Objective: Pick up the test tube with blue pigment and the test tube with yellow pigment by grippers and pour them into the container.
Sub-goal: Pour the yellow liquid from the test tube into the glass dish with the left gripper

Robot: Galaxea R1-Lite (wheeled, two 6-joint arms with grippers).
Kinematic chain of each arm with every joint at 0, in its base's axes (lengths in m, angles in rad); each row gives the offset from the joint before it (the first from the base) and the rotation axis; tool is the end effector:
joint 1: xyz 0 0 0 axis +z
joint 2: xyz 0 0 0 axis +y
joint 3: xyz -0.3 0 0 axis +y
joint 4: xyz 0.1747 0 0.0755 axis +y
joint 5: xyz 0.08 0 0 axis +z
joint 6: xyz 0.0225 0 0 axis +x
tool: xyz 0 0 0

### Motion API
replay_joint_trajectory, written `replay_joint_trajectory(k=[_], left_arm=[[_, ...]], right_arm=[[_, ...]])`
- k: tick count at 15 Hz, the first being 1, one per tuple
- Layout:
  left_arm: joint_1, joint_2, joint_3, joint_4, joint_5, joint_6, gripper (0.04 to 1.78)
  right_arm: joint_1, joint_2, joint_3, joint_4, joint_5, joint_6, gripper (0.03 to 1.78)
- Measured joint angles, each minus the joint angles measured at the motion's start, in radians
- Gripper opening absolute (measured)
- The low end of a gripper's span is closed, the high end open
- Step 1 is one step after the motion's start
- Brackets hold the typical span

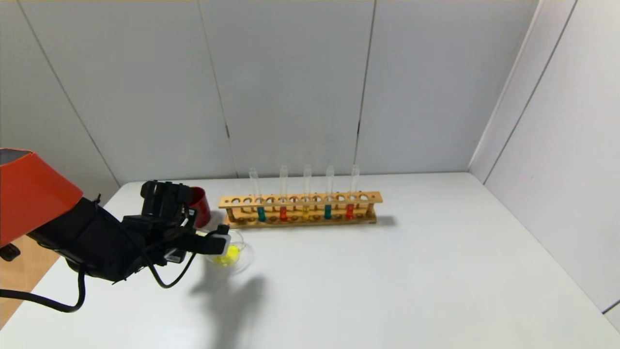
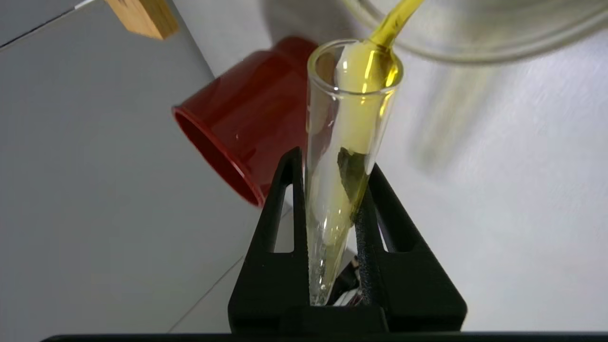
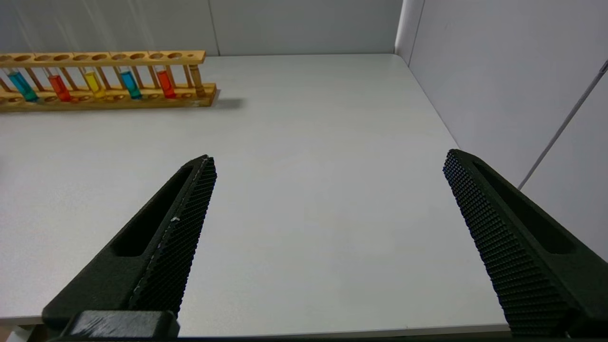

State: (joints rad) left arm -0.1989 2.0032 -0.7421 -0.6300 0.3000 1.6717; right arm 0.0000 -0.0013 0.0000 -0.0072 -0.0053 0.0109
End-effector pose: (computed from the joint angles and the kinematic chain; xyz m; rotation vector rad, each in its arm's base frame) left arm 0.3276 -0.0592 0.0691 1.7666 0.5547 -0.4463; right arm -0.0229 -0.0001 0.0762 0.0109 -0.0085 -0.0053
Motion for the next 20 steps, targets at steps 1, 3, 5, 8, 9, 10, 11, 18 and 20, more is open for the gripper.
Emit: replay_joint_trajectory(k=[1,3,5,8,9,10,11,18,20], left_arm=[[-0.003,-0.003,0.001,0.001,0.004,0.003,0.33],[-0.008,-0.004,0.003,0.002,0.008,0.010,0.33],[-0.014,-0.005,0.003,0.002,0.008,0.012,0.33],[-0.024,-0.007,0.004,0.000,0.015,0.031,0.33],[-0.027,-0.010,0.007,0.000,0.026,0.032,0.33],[-0.031,-0.015,0.010,0.000,0.036,0.034,0.33],[-0.036,-0.021,0.010,0.000,0.051,0.040,0.33],[-0.069,-0.030,0.006,-0.001,0.128,0.114,0.33],[-0.077,-0.026,0.003,-0.001,0.149,0.118,0.33]], right_arm=[[0.000,0.000,0.000,0.000,0.000,0.000,1.75],[0.000,0.000,0.000,0.000,0.000,0.000,1.75],[0.000,0.000,0.000,0.000,0.001,0.000,1.75],[0.000,0.000,0.000,0.000,0.000,0.000,1.75],[0.000,0.000,0.000,0.000,0.000,0.000,1.75],[0.000,0.000,0.000,0.000,0.000,0.000,1.75],[0.000,0.000,0.000,0.000,0.001,0.000,1.75],[0.000,0.000,0.000,0.000,0.000,0.000,1.75],[0.000,0.000,0.000,0.000,0.001,0.000,1.75]])
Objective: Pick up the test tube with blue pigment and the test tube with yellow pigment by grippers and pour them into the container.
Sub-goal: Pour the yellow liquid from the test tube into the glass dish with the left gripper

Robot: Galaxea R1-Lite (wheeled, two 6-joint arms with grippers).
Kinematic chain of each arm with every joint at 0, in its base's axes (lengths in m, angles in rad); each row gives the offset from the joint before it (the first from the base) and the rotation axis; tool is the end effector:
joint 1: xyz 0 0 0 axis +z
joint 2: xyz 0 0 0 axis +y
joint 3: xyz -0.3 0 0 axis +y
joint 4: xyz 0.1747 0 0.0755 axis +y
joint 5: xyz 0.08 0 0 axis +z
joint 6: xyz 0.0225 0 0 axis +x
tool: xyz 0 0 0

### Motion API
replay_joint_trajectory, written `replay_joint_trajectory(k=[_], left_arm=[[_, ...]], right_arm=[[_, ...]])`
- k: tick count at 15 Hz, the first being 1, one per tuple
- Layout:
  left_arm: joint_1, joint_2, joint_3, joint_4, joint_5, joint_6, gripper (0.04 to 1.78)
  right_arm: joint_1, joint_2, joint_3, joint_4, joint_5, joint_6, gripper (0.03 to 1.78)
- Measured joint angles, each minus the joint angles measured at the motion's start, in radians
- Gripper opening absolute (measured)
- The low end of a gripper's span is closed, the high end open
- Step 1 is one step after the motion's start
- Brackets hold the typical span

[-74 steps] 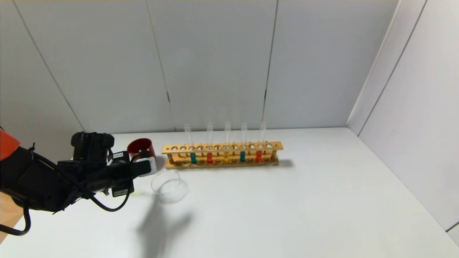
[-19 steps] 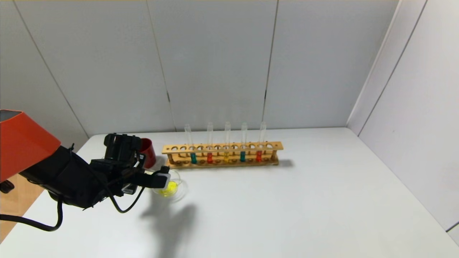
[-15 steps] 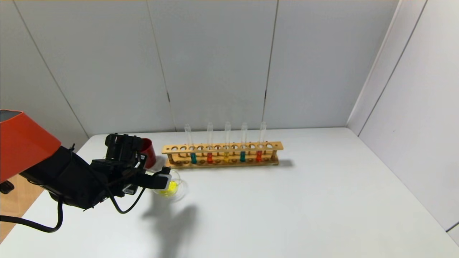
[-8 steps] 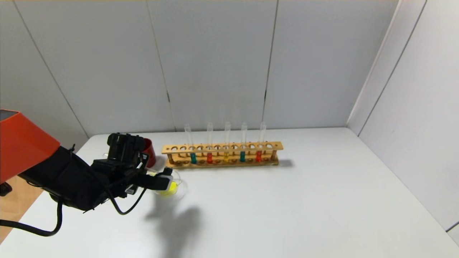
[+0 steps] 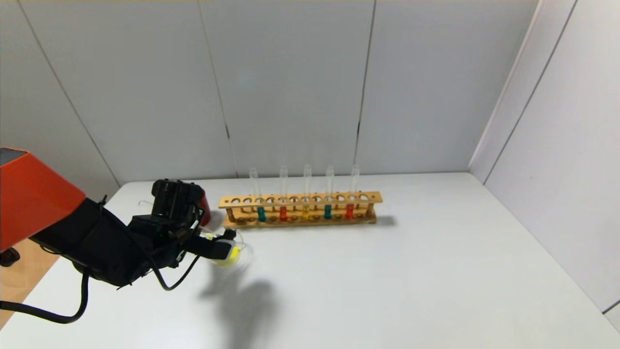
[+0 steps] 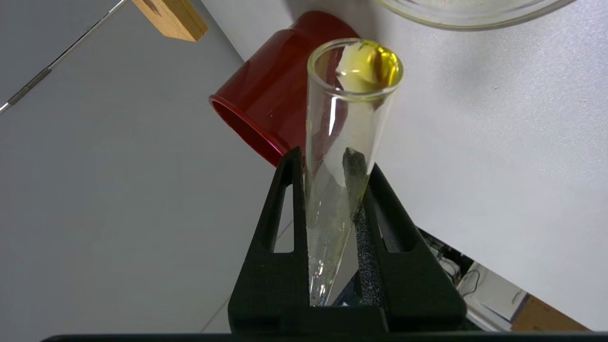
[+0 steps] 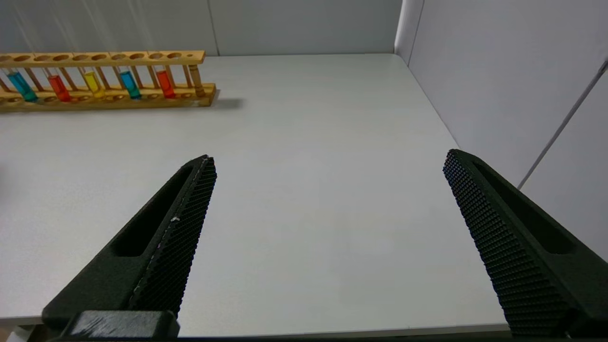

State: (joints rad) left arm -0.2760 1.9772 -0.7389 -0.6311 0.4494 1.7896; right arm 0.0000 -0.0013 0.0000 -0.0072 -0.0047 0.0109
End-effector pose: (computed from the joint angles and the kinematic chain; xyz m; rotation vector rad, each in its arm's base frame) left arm 0.3195 -0.0803 0.0779 1.9438 0.5758 -0.4002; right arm -0.0229 -0.0001 0.0762 0.0109 -0.0085 -0.0047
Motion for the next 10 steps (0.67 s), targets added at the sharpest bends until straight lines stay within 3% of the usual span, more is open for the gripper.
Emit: replay_joint_trajectory(k=[6,10], left_arm=[[-0.003,0.007,-0.003,0.000,0.003,0.039,0.33],[-0.012,0.011,-0.010,0.001,0.074,0.073,0.33]], right_arm=[[0.000,0.000,0.000,0.000,0.000,0.000,1.75],[0.000,0.000,0.000,0.000,0.000,0.000,1.75]])
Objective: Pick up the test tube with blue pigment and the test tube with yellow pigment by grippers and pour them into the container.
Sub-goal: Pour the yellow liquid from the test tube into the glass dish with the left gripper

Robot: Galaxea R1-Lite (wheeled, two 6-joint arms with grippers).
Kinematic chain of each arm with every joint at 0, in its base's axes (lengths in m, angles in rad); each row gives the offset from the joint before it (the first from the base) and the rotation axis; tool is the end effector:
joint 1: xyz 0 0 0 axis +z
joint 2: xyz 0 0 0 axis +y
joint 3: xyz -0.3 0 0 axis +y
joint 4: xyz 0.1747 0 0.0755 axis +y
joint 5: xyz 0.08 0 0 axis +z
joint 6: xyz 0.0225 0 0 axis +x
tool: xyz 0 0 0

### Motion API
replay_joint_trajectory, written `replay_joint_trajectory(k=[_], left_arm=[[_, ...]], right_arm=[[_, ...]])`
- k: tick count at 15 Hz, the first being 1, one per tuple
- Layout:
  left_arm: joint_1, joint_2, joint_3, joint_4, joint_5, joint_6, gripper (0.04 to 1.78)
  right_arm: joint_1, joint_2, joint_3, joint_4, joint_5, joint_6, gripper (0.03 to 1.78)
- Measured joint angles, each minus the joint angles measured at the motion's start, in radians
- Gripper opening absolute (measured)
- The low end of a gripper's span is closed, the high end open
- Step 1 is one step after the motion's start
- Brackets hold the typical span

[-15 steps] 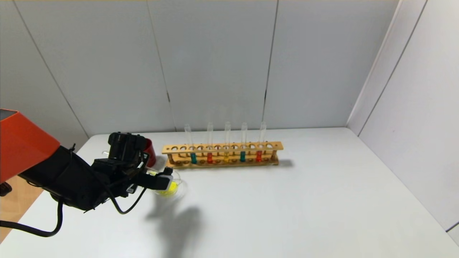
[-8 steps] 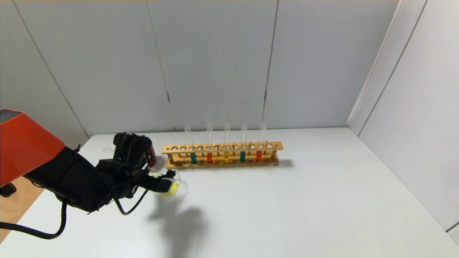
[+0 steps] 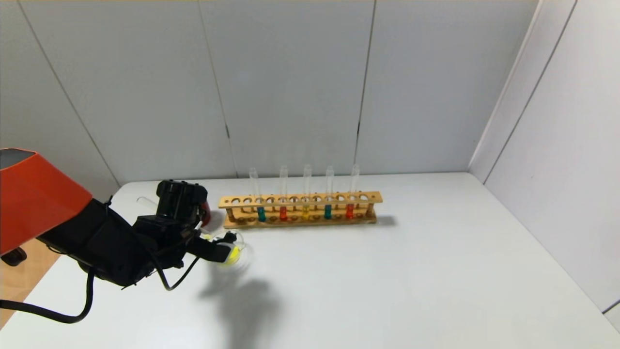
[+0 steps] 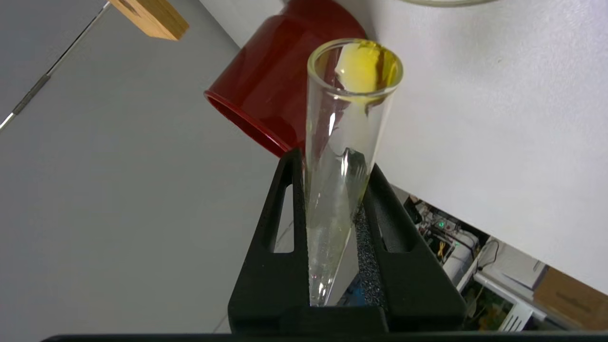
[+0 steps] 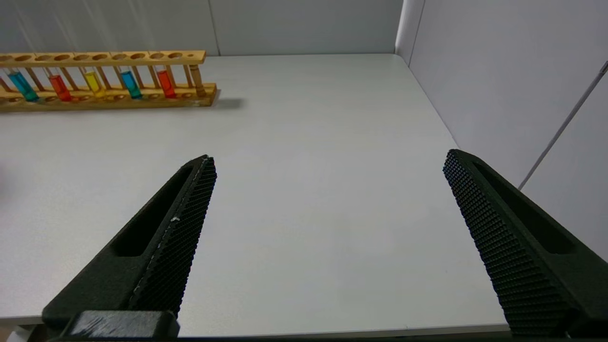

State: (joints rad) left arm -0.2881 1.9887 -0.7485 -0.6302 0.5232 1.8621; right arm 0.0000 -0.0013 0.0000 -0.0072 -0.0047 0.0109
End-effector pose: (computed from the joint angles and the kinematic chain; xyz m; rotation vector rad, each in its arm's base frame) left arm 0.3210 -0.0834 0.0765 2.0352 0.6235 -0.3787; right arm -0.0229 -0.0001 0.0762 0.0109 -0.0085 -0.0047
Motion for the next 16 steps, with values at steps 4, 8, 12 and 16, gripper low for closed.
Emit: replay_joint_trajectory(k=[4,8,12,16], left_arm=[[-0.003,0.009,-0.006,0.000,0.006,0.022,0.33],[-0.018,0.021,-0.007,0.000,0.021,0.024,0.33],[-0.029,0.024,-0.006,0.000,0.027,0.022,0.33],[-0.031,0.001,0.018,-0.027,0.000,-0.037,0.33]], right_arm=[[0.000,0.000,0.000,0.000,0.000,0.000,1.75],[0.000,0.000,0.000,0.000,0.000,0.000,1.75],[0.000,0.000,0.000,0.000,0.000,0.000,1.75],[0.000,0.000,0.000,0.000,-0.001,0.000,1.75]])
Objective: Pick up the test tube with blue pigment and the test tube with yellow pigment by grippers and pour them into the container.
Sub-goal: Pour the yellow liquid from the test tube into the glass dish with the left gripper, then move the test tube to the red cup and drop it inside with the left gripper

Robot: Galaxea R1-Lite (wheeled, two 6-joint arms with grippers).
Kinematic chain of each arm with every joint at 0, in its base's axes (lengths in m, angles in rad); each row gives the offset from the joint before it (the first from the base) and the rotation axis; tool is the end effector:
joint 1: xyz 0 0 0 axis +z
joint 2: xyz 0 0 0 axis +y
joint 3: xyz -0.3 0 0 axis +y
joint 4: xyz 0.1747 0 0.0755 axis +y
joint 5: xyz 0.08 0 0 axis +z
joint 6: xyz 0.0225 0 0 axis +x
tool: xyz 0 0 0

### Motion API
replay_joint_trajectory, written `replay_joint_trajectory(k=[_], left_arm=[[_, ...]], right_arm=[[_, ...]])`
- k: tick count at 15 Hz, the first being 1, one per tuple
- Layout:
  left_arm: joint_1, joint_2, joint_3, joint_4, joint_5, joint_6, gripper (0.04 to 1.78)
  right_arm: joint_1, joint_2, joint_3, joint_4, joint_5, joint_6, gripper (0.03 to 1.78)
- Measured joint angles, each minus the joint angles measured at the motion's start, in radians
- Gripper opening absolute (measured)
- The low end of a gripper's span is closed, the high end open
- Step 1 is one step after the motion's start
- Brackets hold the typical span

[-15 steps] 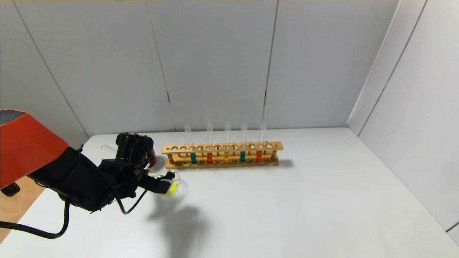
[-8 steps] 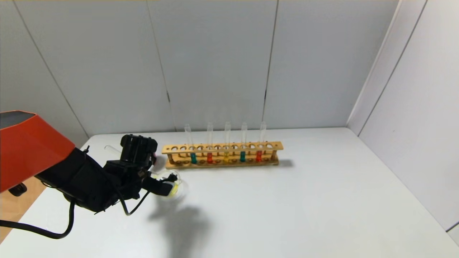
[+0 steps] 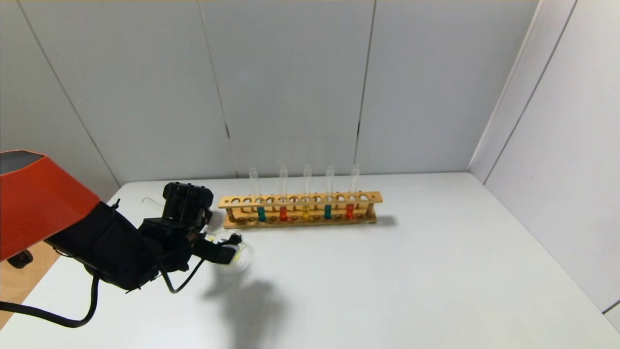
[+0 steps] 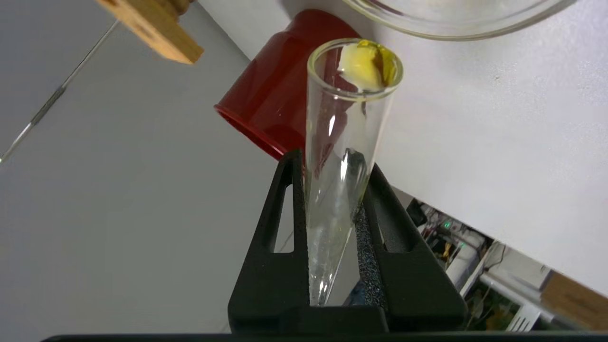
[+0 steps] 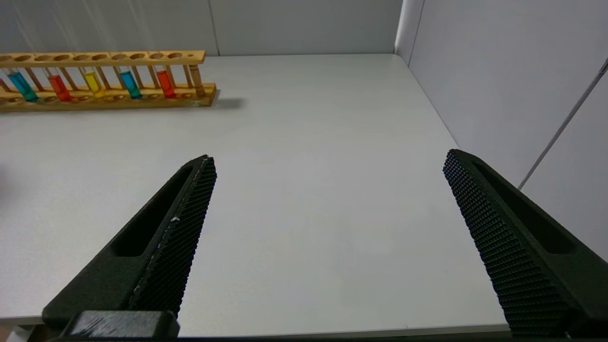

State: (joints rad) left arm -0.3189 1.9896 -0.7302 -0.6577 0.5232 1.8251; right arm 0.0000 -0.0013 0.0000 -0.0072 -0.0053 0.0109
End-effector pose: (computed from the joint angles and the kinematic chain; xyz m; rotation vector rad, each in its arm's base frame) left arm 0.3163 -0.0926 0.0746 2.0097 0.5902 -0.3757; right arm -0.0229 -0.0001 0.0762 0.0109 -0.0085 -0.0053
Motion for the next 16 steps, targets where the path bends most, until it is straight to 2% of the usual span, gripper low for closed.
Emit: replay_joint_trajectory(k=[3,7,11,14,16], left_arm=[[-0.007,-0.048,0.081,-0.081,-0.072,-0.219,0.33],[-0.007,-0.133,0.154,-0.154,-0.089,-0.593,0.33],[-0.008,-0.179,0.161,-0.195,-0.110,-1.031,0.33],[-0.003,-0.190,0.153,-0.284,-0.143,-1.358,0.33],[0.042,-0.193,0.127,-0.325,-0.175,-1.490,0.33]], right_arm=[[0.000,0.000,0.000,0.000,0.000,0.000,1.75],[0.000,0.000,0.000,0.000,0.000,0.000,1.75],[0.000,0.000,0.000,0.000,0.000,0.000,1.75],[0.000,0.000,0.000,0.000,0.000,0.000,1.75],[0.000,0.000,0.000,0.000,0.000,0.000,1.75]])
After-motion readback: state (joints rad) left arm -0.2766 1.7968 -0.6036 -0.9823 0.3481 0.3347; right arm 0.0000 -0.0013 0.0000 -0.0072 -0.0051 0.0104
